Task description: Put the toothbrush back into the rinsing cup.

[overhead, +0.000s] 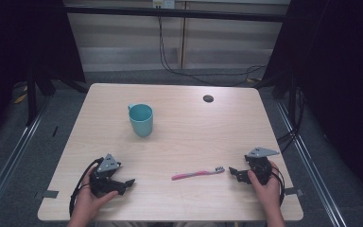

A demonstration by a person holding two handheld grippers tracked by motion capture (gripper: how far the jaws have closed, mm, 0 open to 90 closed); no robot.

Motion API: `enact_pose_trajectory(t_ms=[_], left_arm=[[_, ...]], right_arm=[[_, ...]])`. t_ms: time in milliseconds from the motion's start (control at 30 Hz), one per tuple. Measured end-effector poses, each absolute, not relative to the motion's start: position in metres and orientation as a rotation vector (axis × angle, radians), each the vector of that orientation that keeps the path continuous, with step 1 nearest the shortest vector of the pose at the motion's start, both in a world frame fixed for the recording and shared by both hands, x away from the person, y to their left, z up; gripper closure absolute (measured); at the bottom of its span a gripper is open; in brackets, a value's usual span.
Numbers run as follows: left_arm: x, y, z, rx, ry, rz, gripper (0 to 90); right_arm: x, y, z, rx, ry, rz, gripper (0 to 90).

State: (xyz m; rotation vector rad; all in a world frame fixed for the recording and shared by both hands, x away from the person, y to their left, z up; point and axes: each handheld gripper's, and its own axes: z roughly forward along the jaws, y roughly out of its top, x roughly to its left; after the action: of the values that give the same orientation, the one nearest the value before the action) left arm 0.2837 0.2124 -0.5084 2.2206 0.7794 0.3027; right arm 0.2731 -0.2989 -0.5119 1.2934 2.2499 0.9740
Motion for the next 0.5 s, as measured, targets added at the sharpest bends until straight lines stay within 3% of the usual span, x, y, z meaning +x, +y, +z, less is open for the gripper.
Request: enact_pose_trajectory(t_ms=[500], left_arm=[[0.2839, 0.2125, -0.5081, 2.225, 0.777, 0.308, 14.7]], right_arm=[[0.2698, -0.2981, -0.5115, 1.282, 2.264, 0.983, 13.8]])
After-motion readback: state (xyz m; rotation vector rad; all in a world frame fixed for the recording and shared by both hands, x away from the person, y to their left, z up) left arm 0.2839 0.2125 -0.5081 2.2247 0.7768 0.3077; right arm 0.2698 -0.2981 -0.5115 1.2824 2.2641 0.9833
